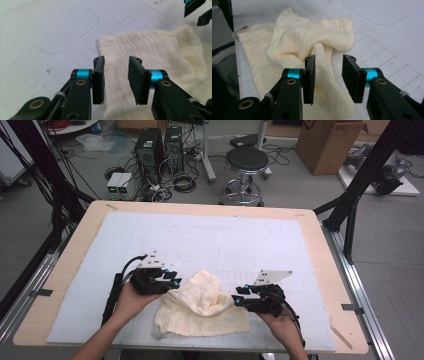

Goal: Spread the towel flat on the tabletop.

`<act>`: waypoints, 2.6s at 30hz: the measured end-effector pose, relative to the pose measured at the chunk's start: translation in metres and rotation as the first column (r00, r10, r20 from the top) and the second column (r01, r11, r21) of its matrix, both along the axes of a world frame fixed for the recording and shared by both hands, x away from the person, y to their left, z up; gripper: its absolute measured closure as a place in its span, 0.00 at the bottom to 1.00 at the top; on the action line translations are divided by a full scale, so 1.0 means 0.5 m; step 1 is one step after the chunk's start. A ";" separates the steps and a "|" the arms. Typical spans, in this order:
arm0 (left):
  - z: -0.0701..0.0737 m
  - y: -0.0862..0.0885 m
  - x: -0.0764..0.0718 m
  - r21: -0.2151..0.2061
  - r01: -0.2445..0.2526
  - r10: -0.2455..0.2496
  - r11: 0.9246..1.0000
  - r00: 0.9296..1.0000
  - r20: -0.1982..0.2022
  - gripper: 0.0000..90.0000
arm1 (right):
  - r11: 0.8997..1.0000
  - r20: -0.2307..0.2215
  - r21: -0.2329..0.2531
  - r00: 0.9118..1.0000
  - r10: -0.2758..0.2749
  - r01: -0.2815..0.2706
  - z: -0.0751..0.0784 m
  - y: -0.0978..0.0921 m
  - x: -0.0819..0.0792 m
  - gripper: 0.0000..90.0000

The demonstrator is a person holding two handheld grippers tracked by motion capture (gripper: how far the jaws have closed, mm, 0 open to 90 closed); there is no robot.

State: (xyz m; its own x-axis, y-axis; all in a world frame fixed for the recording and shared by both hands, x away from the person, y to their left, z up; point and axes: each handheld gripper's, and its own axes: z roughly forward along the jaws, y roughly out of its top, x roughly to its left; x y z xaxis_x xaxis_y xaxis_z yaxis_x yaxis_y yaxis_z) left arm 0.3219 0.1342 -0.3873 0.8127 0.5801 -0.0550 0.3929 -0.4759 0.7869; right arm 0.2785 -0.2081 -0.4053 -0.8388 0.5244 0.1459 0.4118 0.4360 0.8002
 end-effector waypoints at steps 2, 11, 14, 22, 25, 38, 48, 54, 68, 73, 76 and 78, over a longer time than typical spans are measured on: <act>-0.006 -0.026 0.022 0.015 0.017 -0.017 1.000 1.000 -0.006 0.72 | 1.000 -0.007 -0.004 1.000 0.003 -0.003 -0.003 0.005 0.009 0.69; -0.053 -0.091 0.101 0.079 0.032 -0.027 0.996 0.998 -0.061 0.71 | 1.000 -0.011 -0.009 1.000 0.010 -0.010 -0.014 0.016 0.022 0.63; -0.065 -0.102 0.109 0.102 0.034 -0.027 0.994 0.997 -0.072 0.70 | 0.999 -0.018 -0.017 0.999 0.030 -0.030 -0.019 0.025 0.024 0.58; -0.087 -0.115 0.114 0.156 0.036 -0.025 0.987 0.997 -0.072 0.76 | 0.998 -0.039 -0.029 0.998 0.059 -0.060 -0.027 0.033 0.031 0.60; -0.086 -0.121 0.108 0.169 0.047 -0.038 0.984 0.998 -0.058 0.83 | 0.997 -0.059 -0.031 0.996 0.074 -0.076 -0.031 0.039 0.030 0.62; -0.069 -0.111 0.106 0.169 0.012 -0.005 0.986 0.999 -0.047 0.96 | 0.991 -0.093 0.039 0.987 0.131 -0.128 -0.022 0.045 0.032 0.62; -0.024 -0.059 0.093 0.098 -0.052 0.052 0.994 0.999 0.000 0.96 | 0.994 -0.037 -0.085 0.997 0.066 -0.069 -0.027 0.050 0.034 0.95; -0.001 -0.007 0.083 0.045 -0.126 0.125 0.991 0.992 0.025 0.96 | 0.993 0.049 -0.072 0.994 -0.094 0.097 0.011 0.005 0.019 0.95; -0.038 0.089 0.001 0.044 -0.147 0.148 0.988 0.989 -0.025 0.96 | 0.988 -0.024 -0.152 1.000 -0.016 0.012 -0.023 0.032 -0.043 0.82; -0.051 0.097 -0.008 0.057 -0.150 0.151 0.987 0.988 -0.020 0.96 | 0.994 -0.011 -0.113 1.000 0.007 -0.009 0.002 0.041 -0.036 0.65; -0.055 0.099 -0.006 0.063 -0.153 0.155 0.986 0.988 -0.016 0.96 | 0.996 0.025 -0.089 1.000 0.013 -0.011 0.036 0.040 -0.028 0.59; -0.057 0.099 -0.004 0.060 -0.161 0.162 0.985 0.987 -0.016 0.96 | 0.997 0.036 -0.082 0.999 0.001 0.002 0.056 0.037 -0.014 0.58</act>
